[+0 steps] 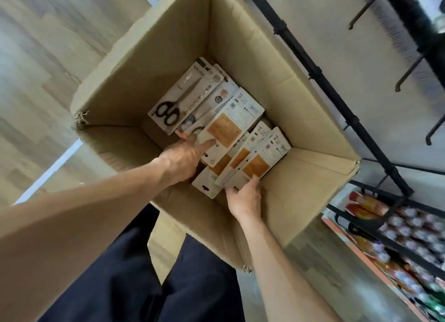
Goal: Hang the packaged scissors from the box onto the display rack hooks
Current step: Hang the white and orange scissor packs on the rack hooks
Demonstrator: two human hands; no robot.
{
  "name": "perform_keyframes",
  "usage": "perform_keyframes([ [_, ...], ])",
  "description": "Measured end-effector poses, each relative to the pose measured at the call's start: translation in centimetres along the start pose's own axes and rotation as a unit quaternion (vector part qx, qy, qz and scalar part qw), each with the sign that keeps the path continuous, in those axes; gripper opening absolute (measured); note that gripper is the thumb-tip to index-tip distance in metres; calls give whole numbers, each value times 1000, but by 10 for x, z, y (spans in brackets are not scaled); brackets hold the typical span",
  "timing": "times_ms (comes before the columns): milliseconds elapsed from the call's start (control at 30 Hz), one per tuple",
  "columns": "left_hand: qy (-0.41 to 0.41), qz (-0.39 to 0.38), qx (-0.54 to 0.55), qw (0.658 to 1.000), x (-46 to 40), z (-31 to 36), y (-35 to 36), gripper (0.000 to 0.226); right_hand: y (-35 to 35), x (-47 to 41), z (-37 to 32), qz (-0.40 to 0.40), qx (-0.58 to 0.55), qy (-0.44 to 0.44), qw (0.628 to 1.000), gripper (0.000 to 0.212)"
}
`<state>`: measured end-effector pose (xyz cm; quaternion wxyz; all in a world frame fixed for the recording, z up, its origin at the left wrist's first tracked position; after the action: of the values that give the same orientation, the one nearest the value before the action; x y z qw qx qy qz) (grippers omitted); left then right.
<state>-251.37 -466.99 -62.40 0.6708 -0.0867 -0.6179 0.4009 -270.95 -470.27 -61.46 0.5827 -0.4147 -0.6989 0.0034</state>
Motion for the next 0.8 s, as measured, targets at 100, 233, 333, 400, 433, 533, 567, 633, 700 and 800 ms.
perform_keyframes([
  [100,-8,22,41,999,-13,7,12,85,0,-18,7,25,13,46,999,92],
  [233,-86,-8,58,995,-22,12,25,92,5,-32,5,12,56,63,996,95],
  [333,-91,-38,135,986,-25,14,31,93,8,-37,-1,12,121,48,991,104],
  [400,-111,-59,160,979,-26,14,32,102,8,-37,-5,12,155,41,987,111],
  [433,-120,-65,161,977,-24,13,32,105,9,-36,-6,8,162,39,986,113],
  [533,-95,-22,180,979,-20,12,30,97,8,-32,-6,-3,162,36,986,117],
  [567,-83,6,187,979,-18,11,27,93,7,-31,-5,-5,159,33,987,116],
  [633,-78,52,164,982,-13,6,21,90,4,-29,-4,-7,162,20,986,115],
  [700,-63,124,111,984,-11,3,8,87,1,-27,-5,-12,172,11,985,113],
  [800,-12,201,100,974,-9,1,-17,80,-2,-22,-5,-15,172,20,985,108],
])
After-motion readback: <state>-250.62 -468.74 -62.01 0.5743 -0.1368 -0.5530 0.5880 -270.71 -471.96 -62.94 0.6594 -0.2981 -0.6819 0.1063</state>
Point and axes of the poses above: each hand's wrist, its own x-axis away from the middle knuckle, its own y-axis out of the palm, z = x × y, the point moved 5 cm from there along -x, towards the middle knuckle, and after that the axes turned 8 degrees about -x, right-handed, at the moved point
